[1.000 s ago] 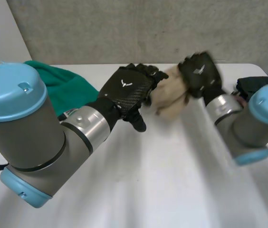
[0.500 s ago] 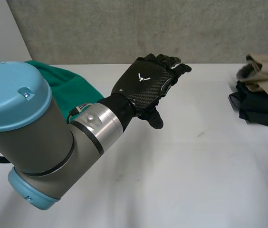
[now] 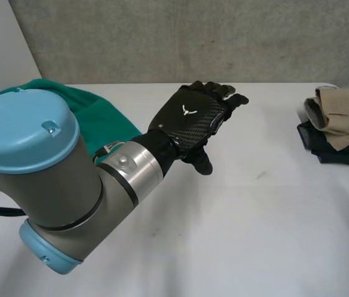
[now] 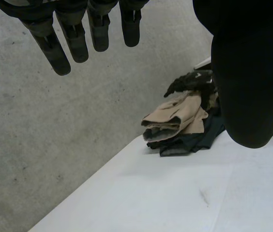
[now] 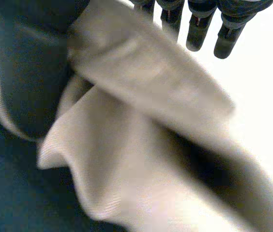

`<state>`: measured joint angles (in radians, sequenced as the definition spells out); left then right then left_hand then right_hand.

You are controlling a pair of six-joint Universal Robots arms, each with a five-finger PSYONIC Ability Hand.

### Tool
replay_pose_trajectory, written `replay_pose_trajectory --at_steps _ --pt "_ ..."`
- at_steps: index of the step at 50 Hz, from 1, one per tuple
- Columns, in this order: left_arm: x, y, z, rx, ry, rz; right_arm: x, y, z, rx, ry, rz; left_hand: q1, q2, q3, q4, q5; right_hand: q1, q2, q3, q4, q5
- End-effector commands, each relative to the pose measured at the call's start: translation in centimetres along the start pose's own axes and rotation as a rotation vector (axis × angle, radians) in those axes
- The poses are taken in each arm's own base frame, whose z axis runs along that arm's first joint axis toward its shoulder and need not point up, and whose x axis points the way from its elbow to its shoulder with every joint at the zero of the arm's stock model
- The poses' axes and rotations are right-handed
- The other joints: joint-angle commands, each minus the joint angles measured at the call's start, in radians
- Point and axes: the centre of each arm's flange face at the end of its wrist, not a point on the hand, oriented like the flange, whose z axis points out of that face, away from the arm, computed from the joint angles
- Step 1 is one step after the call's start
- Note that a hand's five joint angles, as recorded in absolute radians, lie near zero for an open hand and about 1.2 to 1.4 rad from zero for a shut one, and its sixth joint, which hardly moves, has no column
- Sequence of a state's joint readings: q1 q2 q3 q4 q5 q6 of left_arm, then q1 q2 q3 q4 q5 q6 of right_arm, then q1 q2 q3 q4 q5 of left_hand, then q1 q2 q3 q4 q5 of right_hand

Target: Fold the laundry.

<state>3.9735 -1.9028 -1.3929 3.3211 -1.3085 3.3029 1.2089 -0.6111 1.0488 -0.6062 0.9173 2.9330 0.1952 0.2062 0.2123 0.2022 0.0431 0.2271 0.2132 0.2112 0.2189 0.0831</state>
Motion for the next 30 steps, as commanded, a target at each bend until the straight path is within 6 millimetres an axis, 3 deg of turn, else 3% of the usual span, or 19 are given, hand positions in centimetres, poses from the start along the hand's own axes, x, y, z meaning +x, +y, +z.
replay_pose_trajectory --at_steps 1,6,10,13,15,17,19,21,23,25,26,27,30 --pt "0.2 -0.3 -0.1 0.006 0.006 -0.001 3.1 -4.6 -2.5 -0.099 0.132 0.019 0.01 -0.002 -0.008 0.002 -0.013 -0.053 -0.039 -0.037 -0.044 -0.083" --pt "0.6 -0.5 -0.2 0.01 0.013 0.0 6.1 -6.8 -5.1 -0.24 0.26 -0.077 0.01 -0.002 -0.008 0.002 -0.013 -0.053 -0.039 -0.037 -0.044 -0.083" --pt "0.7 -0.8 -0.4 0.014 0.017 -0.001 9.9 -8.7 -7.1 -0.388 0.455 -0.277 0.01 -0.002 -0.008 0.002 -0.013 -0.053 -0.039 -0.037 -0.044 -0.083" --pt "0.7 -1.5 -0.7 0.032 0.017 -0.001 12.6 -11.7 -7.6 -0.433 0.649 -0.472 0.007 -0.004 -0.011 0.0 -0.016 -0.053 -0.039 -0.037 -0.044 -0.083" --pt "0.7 -1.9 -0.8 0.041 0.016 0.001 13.2 -13.8 -7.1 -0.375 0.735 -0.554 0.007 -0.004 -0.011 0.0 -0.016 -0.053 -0.039 -0.037 -0.044 -0.083" --pt "0.5 -2.2 -0.9 0.052 0.009 0.003 11.7 -15.3 -5.9 -0.273 0.723 -0.558 0.004 -0.007 -0.013 -0.003 -0.019 -0.053 -0.039 -0.037 -0.044 -0.083" --pt "0.3 -2.5 -0.9 0.06 0.005 0.006 8.1 -17.8 -4.2 -0.099 0.648 -0.518 0.007 -0.004 -0.011 0.0 -0.016 -0.053 -0.039 -0.037 -0.044 -0.083" --pt "-0.1 -3.0 -1.1 0.072 -0.006 0.01 5.7 -20.0 -3.9 0.011 0.581 -0.479 0.007 -0.004 -0.011 0.0 -0.016 -0.053 -0.039 -0.037 -0.044 -0.083" --pt "-1.1 -3.5 -1.2 0.086 -0.038 0.018 2.4 -22.6 -4.7 0.142 0.465 -0.419 0.007 -0.004 -0.011 0.0 -0.016 -0.053 -0.039 -0.037 -0.044 -0.083" --pt "-2.4 -3.5 -1.2 0.087 -0.074 0.025 0.0 -23.8 -5.6 0.207 0.365 -0.376 0.009 -0.002 -0.008 0.002 -0.013 -0.053 -0.039 -0.037 -0.044 -0.083" --pt "-3.3 -3.5 -1.1 0.086 -0.098 0.028 -1.0 -24.0 -6.0 0.222 0.322 -0.358 0.01 -0.002 -0.008 0.002 -0.013 -0.053 -0.039 -0.037 -0.044 -0.083" --pt "-5.3 -3.3 -1.0 0.079 -0.151 0.032 -3.7 -24.4 -6.8 0.252 0.218 -0.314 0.012 0.001 -0.005 0.005 -0.01 -0.053 -0.039 -0.037 -0.044 -0.083" --pt "-8.9 -2.9 -1.1 0.069 -0.244 0.046 -8.6 -24.4 -8.3 0.269 0.036 -0.241 0.012 0.001 -0.005 0.005 -0.01 -0.053 -0.039 -0.037 -0.044 -0.083"
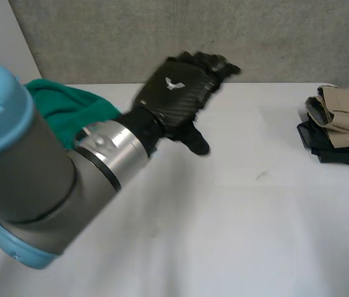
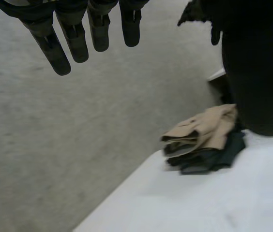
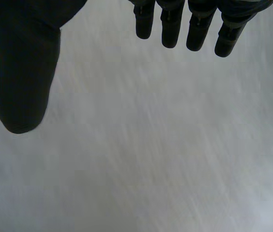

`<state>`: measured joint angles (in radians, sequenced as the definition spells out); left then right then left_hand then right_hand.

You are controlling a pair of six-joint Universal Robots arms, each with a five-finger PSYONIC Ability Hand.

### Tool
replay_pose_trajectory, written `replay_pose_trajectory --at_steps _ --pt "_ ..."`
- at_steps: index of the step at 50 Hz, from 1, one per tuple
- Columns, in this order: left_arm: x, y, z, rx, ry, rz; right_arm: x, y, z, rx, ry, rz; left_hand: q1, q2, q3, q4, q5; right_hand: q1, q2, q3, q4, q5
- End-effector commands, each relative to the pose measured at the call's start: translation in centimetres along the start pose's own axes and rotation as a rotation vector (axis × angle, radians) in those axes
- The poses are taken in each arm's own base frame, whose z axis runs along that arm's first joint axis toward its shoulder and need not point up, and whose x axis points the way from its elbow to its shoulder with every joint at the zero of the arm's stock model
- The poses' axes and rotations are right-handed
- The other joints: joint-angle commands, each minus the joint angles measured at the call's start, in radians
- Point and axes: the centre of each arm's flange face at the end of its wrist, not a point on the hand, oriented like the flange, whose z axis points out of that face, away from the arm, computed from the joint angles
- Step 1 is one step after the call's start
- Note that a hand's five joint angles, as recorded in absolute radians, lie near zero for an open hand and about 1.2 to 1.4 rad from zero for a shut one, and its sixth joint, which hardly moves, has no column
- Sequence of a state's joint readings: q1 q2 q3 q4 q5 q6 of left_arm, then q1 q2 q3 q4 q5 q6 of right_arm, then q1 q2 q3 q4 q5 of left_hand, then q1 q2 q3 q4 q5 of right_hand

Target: Fold the laundry.

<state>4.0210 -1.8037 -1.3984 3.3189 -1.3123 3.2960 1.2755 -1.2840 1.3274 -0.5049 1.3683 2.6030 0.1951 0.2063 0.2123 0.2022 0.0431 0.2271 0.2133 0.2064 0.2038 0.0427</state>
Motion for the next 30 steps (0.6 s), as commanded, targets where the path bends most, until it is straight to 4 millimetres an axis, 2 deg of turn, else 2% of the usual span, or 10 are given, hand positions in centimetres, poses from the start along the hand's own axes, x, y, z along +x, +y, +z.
replay_pose_trajectory --at_steps 1,3,4,7,10,14,18,24,27,30 --pt "-9.1 0.9 0.4 -0.018 -0.242 0.045 -8.8 -7.8 -9.5 0.199 -0.479 0.293 0.007 -0.004 -0.01 0.0 -0.016 -0.053 -0.039 -0.032 -0.029 -0.043" --pt "-12.0 1.7 0.3 -0.032 -0.315 0.058 -11.0 -8.8 -12.2 0.205 -0.588 0.331 0.007 -0.005 -0.011 0.0 -0.016 -0.053 -0.039 -0.032 -0.029 -0.043" --pt "-14.0 2.8 0.4 -0.054 -0.368 0.075 -12.8 -9.4 -14.7 0.189 -0.684 0.364 0.007 -0.005 -0.011 0.0 -0.016 -0.053 -0.039 -0.032 -0.029 -0.043" --pt "-18.4 6.2 0.8 -0.121 -0.444 0.137 -14.9 -9.2 -18.5 0.103 -0.801 0.384 0.007 -0.005 -0.011 0.0 -0.016 -0.053 -0.039 -0.032 -0.029 -0.043" --pt "-21.4 8.7 1.0 -0.17 -0.484 0.218 -15.8 -8.2 -20.3 0.028 -0.859 0.363 0.01 -0.002 -0.008 0.002 -0.013 -0.053 -0.039 -0.032 -0.029 -0.043" --pt "-27.0 15.2 0.9 -0.309 -0.51 0.373 -17.3 -6.7 -22.8 -0.065 -0.952 0.278 0.018 0.007 0.001 0.011 -0.004 -0.053 -0.039 -0.032 -0.029 -0.043" --pt "-28.9 19.5 1.0 -0.365 -0.45 0.459 -18.1 -5.3 -23.4 -0.113 -0.966 0.205 0.045 0.034 0.028 0.038 0.022 -0.053 -0.039 -0.032 -0.029 -0.043" --pt "-29.7 23.9 1.5 -0.376 -0.383 0.494 -18.0 -4.7 -23.2 -0.143 -0.942 0.185 0.124 0.113 0.107 0.117 0.101 -0.053 -0.039 -0.032 -0.029 -0.043" --pt "-30.1 25.2 1.8 -0.375 -0.383 0.502 -18.0 -4.6 -23.3 -0.148 -0.942 0.185 0.332 0.321 0.315 0.325 0.309 -0.053 -0.039 -0.032 -0.029 -0.043" --pt "-30.2 25.4 1.9 -0.372 -0.383 0.508 -18.0 -4.5 -23.4 -0.151 -0.942 0.184 0.991 0.979 0.973 0.984 0.968 -0.053 -0.039 -0.032 -0.029 -0.043"
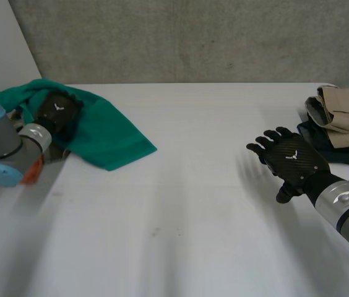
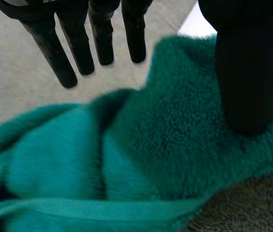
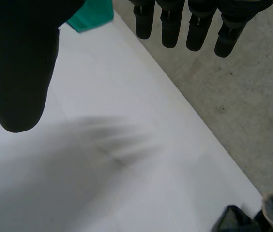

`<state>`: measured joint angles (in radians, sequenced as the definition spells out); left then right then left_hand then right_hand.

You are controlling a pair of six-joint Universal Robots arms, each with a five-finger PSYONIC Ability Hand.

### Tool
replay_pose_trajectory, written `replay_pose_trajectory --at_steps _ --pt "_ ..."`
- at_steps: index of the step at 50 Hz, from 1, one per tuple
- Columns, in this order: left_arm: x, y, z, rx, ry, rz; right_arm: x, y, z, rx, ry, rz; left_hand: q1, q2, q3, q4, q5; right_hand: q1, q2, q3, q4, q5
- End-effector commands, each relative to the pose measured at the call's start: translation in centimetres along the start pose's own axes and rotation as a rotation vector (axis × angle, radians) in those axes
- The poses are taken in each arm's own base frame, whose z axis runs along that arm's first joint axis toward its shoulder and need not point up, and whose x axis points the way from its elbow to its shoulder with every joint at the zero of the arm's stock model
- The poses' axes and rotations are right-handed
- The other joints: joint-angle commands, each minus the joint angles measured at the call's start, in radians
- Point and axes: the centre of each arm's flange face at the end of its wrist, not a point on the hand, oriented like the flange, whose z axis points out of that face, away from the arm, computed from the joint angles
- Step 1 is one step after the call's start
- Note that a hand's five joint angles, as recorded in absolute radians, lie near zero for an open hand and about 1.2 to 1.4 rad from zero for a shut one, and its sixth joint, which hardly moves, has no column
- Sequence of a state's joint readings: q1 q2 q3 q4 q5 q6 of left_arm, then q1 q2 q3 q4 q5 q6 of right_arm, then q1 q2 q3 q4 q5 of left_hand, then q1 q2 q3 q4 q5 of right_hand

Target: Fold the laundry.

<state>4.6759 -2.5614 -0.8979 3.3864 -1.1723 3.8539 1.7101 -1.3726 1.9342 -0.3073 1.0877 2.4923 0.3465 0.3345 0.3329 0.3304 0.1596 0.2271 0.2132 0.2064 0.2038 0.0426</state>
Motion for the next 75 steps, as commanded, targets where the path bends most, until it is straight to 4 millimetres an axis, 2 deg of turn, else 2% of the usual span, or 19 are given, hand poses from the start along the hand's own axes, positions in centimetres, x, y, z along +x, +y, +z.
replay_pose_trajectory --at_steps 1,5,12,18,21,24,26,30,33,34,36,41,45,49,55,61,68,74,75 --pt "0.9 1.2 1.1 0.014 0.009 0.01 0.1 0.1 0.0 -0.003 0.013 0.005 1.004 1.016 1.018 1.021 1.017 -0.053 -0.039 -0.032 -0.029 -0.043" --pt "0.9 -1.3 0.5 0.037 0.0 0.009 0.2 0.1 0.0 -0.002 0.017 0.003 1.05 1.062 1.063 1.066 1.062 -0.053 -0.039 -0.032 -0.029 -0.043" --pt "1.4 -12.8 -3.4 0.242 -0.055 -0.063 0.6 0.1 0.0 -0.011 0.045 0.0 1.05 1.062 1.063 1.066 1.062 -0.053 -0.039 -0.032 -0.029 -0.043" --pt "4.2 -19.6 -7.7 0.358 0.03 -0.155 1.0 -0.2 -0.1 -0.016 0.072 -0.002 1.05 1.062 1.063 1.066 1.062 -0.053 -0.039 -0.032 -0.029 -0.043" --pt "8.2 -21.7 -10.1 0.383 0.142 -0.197 1.2 -0.4 -0.2 -0.016 0.083 -0.004 1.05 1.062 1.063 1.066 1.062 -0.053 -0.039 -0.032 -0.029 -0.043" --pt "14.4 -25.0 -13.6 0.445 0.307 -0.244 1.4 -0.2 -0.3 -0.034 0.106 -0.003 1.05 1.062 1.063 1.066 1.062 -0.053 -0.039 -0.032 -0.029 -0.043" --pt "16.1 -25.7 -14.7 0.45 0.353 -0.275 1.4 -0.1 -0.3 -0.042 0.114 -0.002 1.05 1.062 1.063 1.066 1.062 -0.053 -0.039 -0.032 -0.029 -0.043" --pt "20.6 -23.4 -14.8 0.342 0.444 -0.4 1.5 0.0 -0.3 -0.055 0.132 0.0 1.05 1.062 1.063 1.066 1.062 -0.053 -0.039 -0.032 -0.029 -0.043" --pt "22.2 -23.3 -15.3 0.311 0.485 -0.469 1.6 0.1 -0.3 -0.061 0.134 0.002 0.462 0.474 0.476 0.478 0.475 -0.053 -0.039 -0.032 -0.029 -0.043" --pt "22.4 -23.5 -15.5 0.307 0.495 -0.483 1.6 0.1 -0.3 -0.061 0.134 0.002 0.024 0.036 0.038 0.04 0.037 -0.053 -0.039 -0.032 -0.029 -0.043" --pt "22.3 -23.6 -15.7 0.309 0.495 -0.482 1.5 0.2 -0.3 -0.062 0.133 0.002 -0.162 -0.15 -0.148 -0.146 -0.149 -0.053 -0.039 -0.032 -0.029 -0.043" --pt "18.9 -24.7 -15.6 0.322 0.427 -0.487 1.8 -0.1 -0.3 -0.065 0.14 0.026 -0.157 -0.145 -0.143 -0.14 -0.144 -0.053 -0.039 -0.032 -0.029 -0.043" --pt "12.4 -23.1 -15.2 0.245 0.285 -0.495 2.4 -0.9 -0.5 -0.086 0.141 0.112 -0.127 -0.115 -0.114 -0.111 -0.115 -0.053 -0.039 -0.032 -0.029 -0.043" --pt "9.9 -21.8 -16.1 0.181 0.237 -0.497 3.0 -2.7 -1.5 -0.15 0.106 0.22 -0.095 -0.083 -0.081 -0.079 -0.082 -0.053 -0.039 -0.032 -0.029 -0.043" --pt "9.5 -18.8 -16.8 0.085 0.217 -0.474 2.4 -4.1 -3.3 -0.301 -0.005 0.36 -0.057 -0.045 -0.043 -0.041 -0.044 -0.053 -0.039 -0.032 -0.029 -0.043" --pt "11.1 -14.7 -15.2 -0.018 0.245 -0.34 1.6 -3.5 -3.5 -0.334 -0.022 0.353 0.052 0.064 0.066 0.068 0.064 -0.053 -0.039 -0.032 -0.029 -0.043" --pt "12.5 -9.4 -12.4 -0.12 0.266 -0.138 -3.6 -1.8 -2.6 -0.289 -0.108 0.212 0.131 0.143 0.145 0.147 0.144 -0.053 -0.039 -0.032 -0.029 -0.043" --pt "13.6 -7.7 -10.8 -0.131 0.281 -0.075 -4.4 0.5 -1.0 -0.307 -0.035 0.148 0.433 0.445 0.447 0.449 0.445 -0.053 -0.039 -0.032 -0.029 -0.043" --pt "13.6 -7.8 -10.6 -0.129 0.277 -0.079 -4.4 1.2 -0.5 -0.322 -0.014 0.136 0.62 0.632 0.633 0.636 0.632 0.027 0.041 0.048 0.05 0.037"
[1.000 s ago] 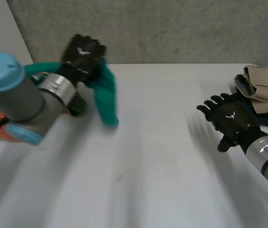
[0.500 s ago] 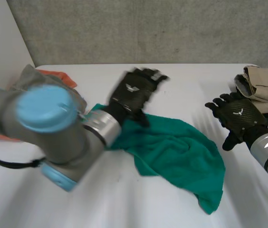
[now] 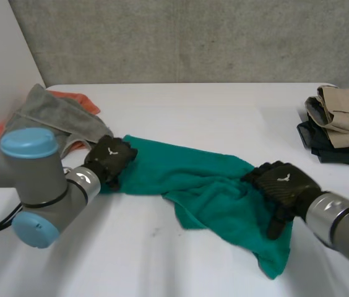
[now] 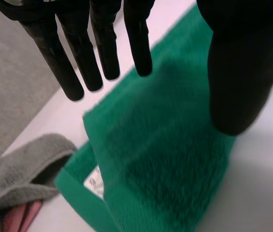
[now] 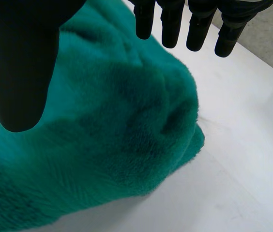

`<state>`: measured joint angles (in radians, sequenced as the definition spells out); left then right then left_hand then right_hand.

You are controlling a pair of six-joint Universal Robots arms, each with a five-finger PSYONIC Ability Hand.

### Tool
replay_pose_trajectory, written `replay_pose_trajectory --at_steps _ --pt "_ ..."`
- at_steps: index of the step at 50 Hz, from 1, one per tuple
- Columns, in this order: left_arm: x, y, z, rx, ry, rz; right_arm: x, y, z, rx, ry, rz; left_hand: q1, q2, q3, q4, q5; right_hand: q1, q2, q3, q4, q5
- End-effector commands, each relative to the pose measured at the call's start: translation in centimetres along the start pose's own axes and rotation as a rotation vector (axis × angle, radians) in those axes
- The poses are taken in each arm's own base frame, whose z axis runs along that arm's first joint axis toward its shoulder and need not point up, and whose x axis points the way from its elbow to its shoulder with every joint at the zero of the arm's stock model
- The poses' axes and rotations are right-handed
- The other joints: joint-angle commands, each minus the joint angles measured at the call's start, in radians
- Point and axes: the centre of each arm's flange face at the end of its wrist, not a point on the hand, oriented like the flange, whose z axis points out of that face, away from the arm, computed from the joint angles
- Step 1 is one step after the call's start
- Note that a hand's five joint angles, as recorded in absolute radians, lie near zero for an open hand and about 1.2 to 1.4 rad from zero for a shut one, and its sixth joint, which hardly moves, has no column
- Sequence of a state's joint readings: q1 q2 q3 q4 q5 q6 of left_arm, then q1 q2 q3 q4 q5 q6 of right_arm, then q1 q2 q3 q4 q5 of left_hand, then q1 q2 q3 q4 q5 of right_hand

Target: Fold the laundry.

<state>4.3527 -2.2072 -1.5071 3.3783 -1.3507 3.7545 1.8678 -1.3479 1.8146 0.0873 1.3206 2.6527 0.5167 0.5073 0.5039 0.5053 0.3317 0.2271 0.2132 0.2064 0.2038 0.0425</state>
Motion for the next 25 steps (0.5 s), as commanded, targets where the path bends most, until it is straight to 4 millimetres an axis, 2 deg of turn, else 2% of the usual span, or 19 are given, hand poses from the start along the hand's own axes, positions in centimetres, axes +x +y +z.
replay_pose_trajectory --at_steps 1,2,3,5,6,7,8,9,10,13,14,17,18,21,25 --pt "0.1 0.9 1.6 -0.008 -0.001 0.034 -0.3 2.3 2.8 -0.021 0.093 -0.061 0.611 0.621 0.624 0.623 0.622 0.098 0.112 0.119 0.121 0.108" --pt "0.2 0.8 1.6 -0.008 0.0 0.034 -0.2 2.5 3.0 -0.027 0.098 -0.063 0.723 0.733 0.736 0.735 0.734 0.218 0.232 0.239 0.241 0.228" --pt "0.3 0.7 1.5 -0.006 0.0 0.036 -0.1 2.7 3.4 -0.031 0.105 -0.069 0.861 0.87 0.874 0.872 0.871 0.556 0.57 0.577 0.579 0.566" --pt "0.4 0.2 1.2 0.003 -0.001 0.038 0.3 2.6 3.6 -0.025 0.121 -0.067 0.88 0.889 0.892 0.891 0.89 1.021 1.035 1.042 1.044 1.031" --pt "0.3 -0.3 1.0 0.012 -0.006 0.038 0.5 2.4 3.7 -0.02 0.127 -0.069 0.88 0.889 0.892 0.891 0.89 1.168 1.182 1.188 1.191 1.178" --pt "0.0 -1.1 0.6 0.032 -0.015 0.037 0.9 2.1 3.8 -0.008 0.14 -0.068 0.88 0.889 0.892 0.891 0.89 1.169 1.183 1.19 1.192 1.179" --pt "-0.4 -3.2 -0.5 0.078 -0.033 0.033 1.1 1.7 3.7 0.006 0.15 -0.069 0.88 0.889 0.892 0.891 0.89 1.169 1.183 1.19 1.192 1.179" --pt "-0.5 -4.3 -1.2 0.1 -0.04 0.026 1.3 1.3 3.5 0.022 0.162 -0.071 0.88 0.889 0.892 0.891 0.89 1.169 1.183 1.19 1.192 1.179" --pt "-0.7 -6.2 -2.8 0.139 -0.057 -0.001 2.3 -0.7 2.2 0.091 0.215 -0.085 0.88 0.889 0.892 0.891 0.89 1.169 1.183 1.19 1.192 1.179" --pt "-1.5 -9.2 -5.2 0.213 -0.104 -0.044 3.5 -4.0 -0.6 0.208 0.29 -0.108 0.88 0.889 0.892 0.891 0.89 1.169 1.183 1.19 1.192 1.179" --pt "-2.4 -11.2 -7.0 0.264 -0.142 -0.079 4.1 -5.9 -2.2 0.274 0.325 -0.122 0.88 0.889 0.892 0.891 0.89 1.169 1.183 1.19 1.192 1.179" --pt "-3.5 -13.7 -10.1 0.319 -0.18 -0.139 4.8 -8.1 -4.5 0.335 0.37 -0.156 0.88 0.889 0.892 0.891 0.89 1.169 1.183 1.19 1.192 1.179" --pt "-3.8 -14.8 -11.8 0.335 -0.186 -0.173 5.1 -9.0 -5.6 0.335 0.376 -0.181 0.88 0.889 0.892 0.891 0.89 1.169 1.183 1.19 1.192 1.179" --pt "-4.2 -16.1 -14.3 0.338 -0.172 -0.222 5.6 -10.5 -7.3 0.305 0.366 -0.208 0.88 0.889 0.892 0.891 0.89 1.169 1.183 1.19 1.192 1.179" --pt "-4.1 -16.1 -14.8 0.293 -0.143 -0.278 6.4 -11.4 -8.0 0.265 0.33 -0.214 0.88 0.889 0.892 0.891 0.89 1.169 1.183 1.19 1.192 1.179"
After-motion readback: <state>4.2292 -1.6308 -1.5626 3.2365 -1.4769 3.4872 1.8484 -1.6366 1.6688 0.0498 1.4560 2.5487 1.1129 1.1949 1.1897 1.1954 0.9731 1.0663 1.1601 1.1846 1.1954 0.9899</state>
